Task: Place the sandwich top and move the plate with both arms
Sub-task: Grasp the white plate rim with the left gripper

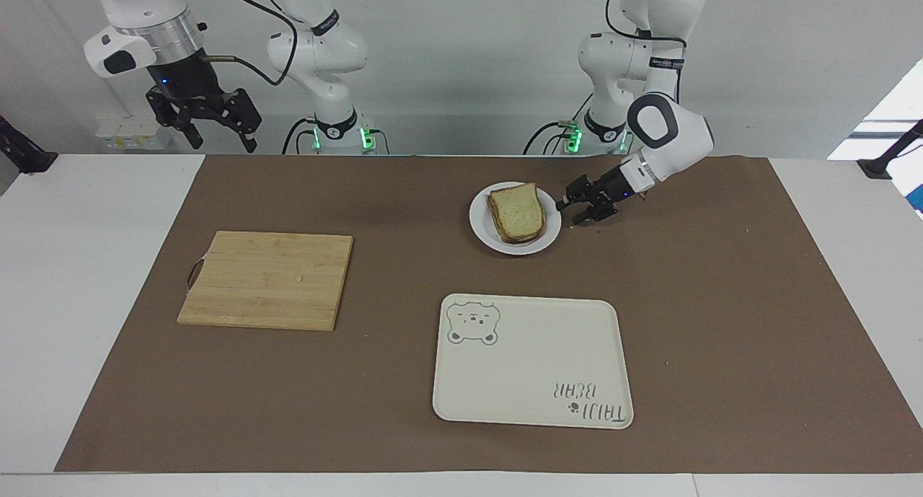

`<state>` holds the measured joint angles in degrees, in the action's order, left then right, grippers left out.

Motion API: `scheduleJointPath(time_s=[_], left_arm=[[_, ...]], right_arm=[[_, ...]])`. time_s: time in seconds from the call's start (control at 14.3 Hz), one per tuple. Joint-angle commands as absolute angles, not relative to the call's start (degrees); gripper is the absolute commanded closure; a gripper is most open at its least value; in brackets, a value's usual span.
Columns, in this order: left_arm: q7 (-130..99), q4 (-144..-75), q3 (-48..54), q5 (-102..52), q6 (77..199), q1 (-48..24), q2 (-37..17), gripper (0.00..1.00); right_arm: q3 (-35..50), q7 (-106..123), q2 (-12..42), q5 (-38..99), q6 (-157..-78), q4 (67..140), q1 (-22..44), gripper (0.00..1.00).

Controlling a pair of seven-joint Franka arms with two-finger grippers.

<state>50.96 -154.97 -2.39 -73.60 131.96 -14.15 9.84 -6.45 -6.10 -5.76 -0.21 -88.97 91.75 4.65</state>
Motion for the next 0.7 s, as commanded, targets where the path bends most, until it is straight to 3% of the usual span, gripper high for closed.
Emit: scheduleJointPath(time_s=[0.0,0.28,0.63], left_arm=[[57.29,-156.8,-3.16,-79.87,133.42,-16.61,8.62,0.35],[58.97,-158.38,-3.08,-81.29,132.98,-16.61,9.32,0.46],[59.15,-159.25,-3.08,-83.49,132.8,-17.48,10.19,0.5]], right_arm=[[-6.24,-4.92,-6.77,-2.99,-88.42,92.64,5.45,0.0],[-6.5,-4.31,-6.77,-2.02,-88.07,92.64,4.92,0.0],[-6.94,-4.39,-5.89,-0.35,-87.27,91.41,4.75,0.0]])
